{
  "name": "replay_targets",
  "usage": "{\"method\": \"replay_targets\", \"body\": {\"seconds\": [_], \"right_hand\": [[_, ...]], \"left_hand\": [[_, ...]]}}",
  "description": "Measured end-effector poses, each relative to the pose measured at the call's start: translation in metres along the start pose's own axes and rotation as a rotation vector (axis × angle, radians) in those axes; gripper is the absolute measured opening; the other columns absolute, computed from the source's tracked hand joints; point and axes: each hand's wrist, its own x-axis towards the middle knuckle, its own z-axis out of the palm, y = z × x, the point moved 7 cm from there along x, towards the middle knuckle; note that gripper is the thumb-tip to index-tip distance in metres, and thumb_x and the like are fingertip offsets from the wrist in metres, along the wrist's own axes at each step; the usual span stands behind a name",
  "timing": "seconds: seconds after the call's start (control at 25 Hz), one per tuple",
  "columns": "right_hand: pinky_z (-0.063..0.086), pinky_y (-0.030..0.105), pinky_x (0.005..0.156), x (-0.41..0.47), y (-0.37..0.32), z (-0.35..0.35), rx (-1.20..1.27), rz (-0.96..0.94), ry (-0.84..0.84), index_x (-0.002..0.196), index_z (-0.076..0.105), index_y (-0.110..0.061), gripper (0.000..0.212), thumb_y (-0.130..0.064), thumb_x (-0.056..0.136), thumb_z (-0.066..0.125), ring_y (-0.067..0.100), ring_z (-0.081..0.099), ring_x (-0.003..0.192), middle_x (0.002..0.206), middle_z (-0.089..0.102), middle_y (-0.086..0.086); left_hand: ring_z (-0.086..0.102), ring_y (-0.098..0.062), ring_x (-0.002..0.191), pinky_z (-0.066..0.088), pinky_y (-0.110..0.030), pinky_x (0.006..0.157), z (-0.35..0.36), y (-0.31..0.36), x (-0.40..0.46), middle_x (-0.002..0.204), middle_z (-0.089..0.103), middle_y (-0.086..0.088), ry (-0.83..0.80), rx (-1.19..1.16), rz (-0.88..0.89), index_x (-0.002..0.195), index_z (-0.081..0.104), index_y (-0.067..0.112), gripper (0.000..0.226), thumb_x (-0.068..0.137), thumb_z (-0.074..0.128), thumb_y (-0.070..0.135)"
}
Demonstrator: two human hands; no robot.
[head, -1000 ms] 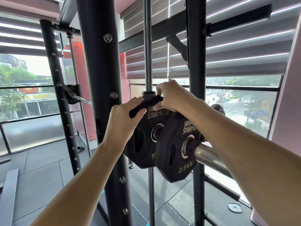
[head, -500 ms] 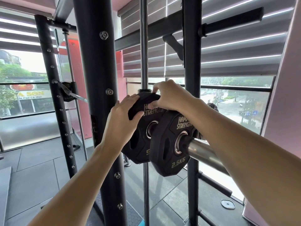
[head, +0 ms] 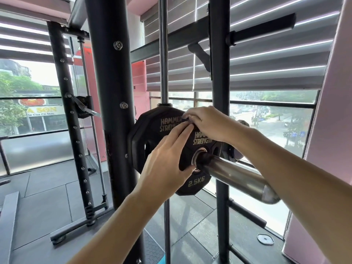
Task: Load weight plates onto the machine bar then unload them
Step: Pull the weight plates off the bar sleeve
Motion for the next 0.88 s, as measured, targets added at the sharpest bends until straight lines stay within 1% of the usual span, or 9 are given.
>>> {"method": "replay_targets", "body": {"seconds": [0.08, 0.16, 0.24, 0.36, 0.52, 0.6, 0.72, 0.8, 0.88], "right_hand": [[0.040, 0.006, 0.075, -0.014, 0.001, -0.003, 0.038, -0.031, 0.015, 0.134, 0.059, -0.016, 0.034, -0.021, 0.108, 0.037, 0.011, 0.062, 0.110, 0.129, 0.066, 0.003], [0.045, 0.005, 0.065, -0.026, 0.005, -0.005, 0.104, -0.031, 0.002, 0.133, 0.059, -0.019, 0.032, -0.019, 0.107, 0.040, 0.002, 0.065, 0.088, 0.111, 0.070, 0.001], [0.047, 0.010, 0.059, -0.040, 0.008, -0.003, 0.124, -0.038, -0.071, 0.136, 0.052, -0.026, 0.040, -0.012, 0.099, 0.053, -0.004, 0.064, 0.074, 0.100, 0.067, -0.004], [0.049, 0.015, 0.070, -0.042, 0.020, 0.005, -0.022, -0.057, -0.128, 0.153, 0.032, -0.026, 0.081, -0.012, 0.085, 0.074, 0.006, 0.062, 0.094, 0.116, 0.063, -0.003], [0.052, 0.025, 0.082, -0.023, 0.028, 0.008, -0.088, -0.030, -0.130, 0.151, 0.032, -0.017, 0.086, -0.019, 0.081, 0.082, 0.018, 0.064, 0.101, 0.117, 0.064, 0.004], [0.053, 0.032, 0.089, -0.013, 0.029, 0.014, -0.155, -0.050, -0.168, 0.156, 0.020, -0.016, 0.097, -0.012, 0.081, 0.081, 0.022, 0.064, 0.107, 0.125, 0.062, 0.007], [0.044, 0.038, 0.106, -0.001, 0.031, 0.029, -0.208, -0.052, -0.261, 0.158, -0.015, -0.023, 0.128, 0.000, 0.077, 0.081, 0.027, 0.050, 0.132, 0.164, 0.020, 0.009], [0.038, 0.038, 0.113, 0.007, 0.032, 0.037, -0.220, -0.067, -0.303, 0.153, -0.029, -0.027, 0.141, 0.001, 0.073, 0.084, 0.026, 0.039, 0.142, 0.167, -0.012, 0.004], [0.042, 0.029, 0.105, 0.019, 0.034, 0.044, -0.217, -0.080, -0.305, 0.149, -0.035, -0.029, 0.144, 0.000, 0.073, 0.084, 0.018, 0.046, 0.133, 0.164, -0.025, 0.002]], "left_hand": [[0.042, -0.009, 0.131, 0.040, -0.018, 0.099, 0.008, 0.002, -0.002, 0.156, 0.030, 0.013, -0.023, 0.093, -0.023, 0.155, 0.028, 0.023, 0.104, 0.071, 0.088, 0.034], [0.047, -0.014, 0.125, 0.047, -0.022, 0.096, 0.012, 0.005, -0.004, 0.154, 0.032, 0.007, -0.006, 0.193, -0.029, 0.154, 0.029, 0.019, 0.110, 0.065, 0.091, 0.036], [0.049, -0.015, 0.120, 0.050, -0.024, 0.096, 0.013, 0.006, -0.006, 0.153, 0.034, 0.005, 0.016, 0.226, -0.056, 0.154, 0.029, 0.018, 0.111, 0.064, 0.092, 0.036], [0.050, -0.014, 0.117, 0.050, -0.023, 0.093, 0.012, 0.005, -0.008, 0.152, 0.035, 0.005, 0.044, 0.227, -0.087, 0.152, 0.032, 0.018, 0.109, 0.063, 0.093, 0.033], [0.049, -0.013, 0.117, 0.050, -0.024, 0.093, 0.011, 0.002, -0.007, 0.151, 0.037, 0.006, 0.069, 0.260, -0.095, 0.151, 0.034, 0.018, 0.108, 0.062, 0.094, 0.032], [0.049, -0.013, 0.117, 0.048, -0.025, 0.096, 0.011, -0.004, -0.006, 0.150, 0.039, 0.006, 0.084, 0.261, -0.108, 0.151, 0.035, 0.018, 0.109, 0.061, 0.094, 0.031], [0.047, -0.017, 0.125, 0.044, -0.035, 0.108, 0.011, -0.018, -0.003, 0.148, 0.044, 0.002, 0.112, 0.298, -0.124, 0.150, 0.037, 0.016, 0.110, 0.058, 0.095, 0.032], [0.041, -0.024, 0.137, 0.035, -0.047, 0.117, 0.011, -0.029, 0.002, 0.146, 0.047, -0.001, 0.124, 0.390, -0.118, 0.149, 0.040, 0.014, 0.110, 0.056, 0.095, 0.036], [0.032, -0.029, 0.146, 0.022, -0.054, 0.122, 0.010, -0.043, 0.007, 0.148, 0.046, -0.004, 0.125, 0.464, -0.125, 0.148, 0.042, 0.015, 0.110, 0.055, 0.095, 0.040]]}}
